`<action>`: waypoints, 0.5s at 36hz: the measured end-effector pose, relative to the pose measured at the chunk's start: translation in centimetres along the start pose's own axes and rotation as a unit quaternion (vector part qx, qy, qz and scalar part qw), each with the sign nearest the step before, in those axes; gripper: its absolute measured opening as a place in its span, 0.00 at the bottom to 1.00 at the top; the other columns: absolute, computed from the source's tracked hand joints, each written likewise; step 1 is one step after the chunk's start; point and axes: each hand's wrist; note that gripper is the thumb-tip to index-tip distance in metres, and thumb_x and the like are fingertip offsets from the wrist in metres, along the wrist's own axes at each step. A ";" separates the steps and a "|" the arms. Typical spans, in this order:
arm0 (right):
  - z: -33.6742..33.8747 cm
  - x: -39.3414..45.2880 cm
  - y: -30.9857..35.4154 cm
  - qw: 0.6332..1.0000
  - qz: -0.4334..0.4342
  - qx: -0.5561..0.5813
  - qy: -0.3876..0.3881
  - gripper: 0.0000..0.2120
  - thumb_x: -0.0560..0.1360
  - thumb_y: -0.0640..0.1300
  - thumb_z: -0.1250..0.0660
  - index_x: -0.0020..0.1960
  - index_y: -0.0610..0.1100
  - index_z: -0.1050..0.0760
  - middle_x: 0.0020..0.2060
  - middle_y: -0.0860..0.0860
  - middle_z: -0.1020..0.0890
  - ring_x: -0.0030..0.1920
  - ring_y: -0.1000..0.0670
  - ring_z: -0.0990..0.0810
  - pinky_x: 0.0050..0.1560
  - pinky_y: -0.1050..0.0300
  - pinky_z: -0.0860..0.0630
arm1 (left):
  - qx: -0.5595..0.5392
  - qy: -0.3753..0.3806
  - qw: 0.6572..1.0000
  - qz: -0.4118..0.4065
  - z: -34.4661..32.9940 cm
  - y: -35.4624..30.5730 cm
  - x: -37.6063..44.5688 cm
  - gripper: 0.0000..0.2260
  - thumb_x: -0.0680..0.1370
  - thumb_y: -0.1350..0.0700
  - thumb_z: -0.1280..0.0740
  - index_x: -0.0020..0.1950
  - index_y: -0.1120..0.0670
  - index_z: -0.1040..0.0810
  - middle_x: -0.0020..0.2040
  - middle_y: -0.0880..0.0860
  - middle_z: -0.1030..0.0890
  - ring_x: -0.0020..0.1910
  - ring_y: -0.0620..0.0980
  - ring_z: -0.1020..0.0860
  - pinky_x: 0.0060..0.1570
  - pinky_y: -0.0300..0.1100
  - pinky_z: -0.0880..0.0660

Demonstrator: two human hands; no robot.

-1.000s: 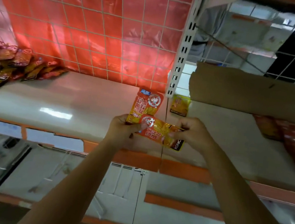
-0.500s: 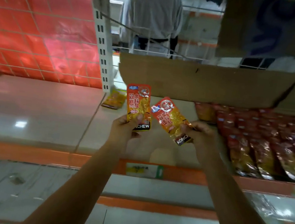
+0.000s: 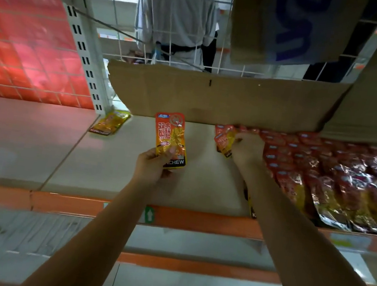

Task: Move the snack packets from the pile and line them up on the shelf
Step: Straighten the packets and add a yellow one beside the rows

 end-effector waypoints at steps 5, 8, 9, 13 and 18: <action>-0.6 1.4 0.6 0.994 0.004 -0.102 0.045 0.12 0.78 0.40 0.43 0.57 0.37 0.25 0.55 0.42 0.22 0.55 0.43 0.23 0.45 0.58 0.33 | -0.009 0.001 1.000 0.009 -0.4 -0.4 0.5 0.07 0.76 0.57 0.32 0.52 0.58 0.22 0.41 0.53 0.19 0.38 0.49 0.21 0.32 0.38 0.27; -0.6 1.3 0.5 0.983 0.045 -0.170 0.045 0.11 0.77 0.42 0.42 0.57 0.41 0.28 0.54 0.43 0.22 0.54 0.42 0.23 0.46 0.55 0.30 | -0.007 0.001 1.000 0.006 -0.8 -0.6 0.7 0.05 0.76 0.57 0.32 0.49 0.57 0.22 0.40 0.53 0.19 0.38 0.49 0.21 0.34 0.40 0.27; -0.6 1.3 0.5 0.980 0.048 -0.189 0.046 0.13 0.77 0.43 0.42 0.59 0.42 0.29 0.56 0.42 0.23 0.56 0.42 0.24 0.49 0.52 0.28 | -0.005 0.003 1.000 0.005 -0.9 -0.6 0.8 0.04 0.76 0.57 0.32 0.48 0.56 0.22 0.41 0.52 0.19 0.38 0.49 0.21 0.34 0.40 0.27; -0.3 1.2 0.5 0.957 -0.007 -0.267 0.117 0.15 0.79 0.44 0.41 0.64 0.41 0.31 0.61 0.42 0.26 0.61 0.41 0.27 0.58 0.48 0.29 | -0.002 0.007 1.000 0.004 -1.1 -0.5 1.0 0.05 0.75 0.57 0.31 0.50 0.56 0.22 0.42 0.53 0.19 0.39 0.49 0.21 0.32 0.39 0.26; -0.4 1.0 1.8 0.939 0.015 -0.325 0.111 0.14 0.78 0.43 0.40 0.63 0.43 0.29 0.61 0.45 0.26 0.62 0.44 0.26 0.56 0.52 0.29 | 0.017 0.007 1.000 -0.006 -1.1 -0.2 1.2 0.04 0.75 0.57 0.31 0.48 0.56 0.22 0.43 0.54 0.19 0.40 0.50 0.21 0.34 0.40 0.26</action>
Point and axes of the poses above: each hand's wrist, its own x-axis towards the middle knuckle, its own z-axis out of the back of the hand, y = z × x
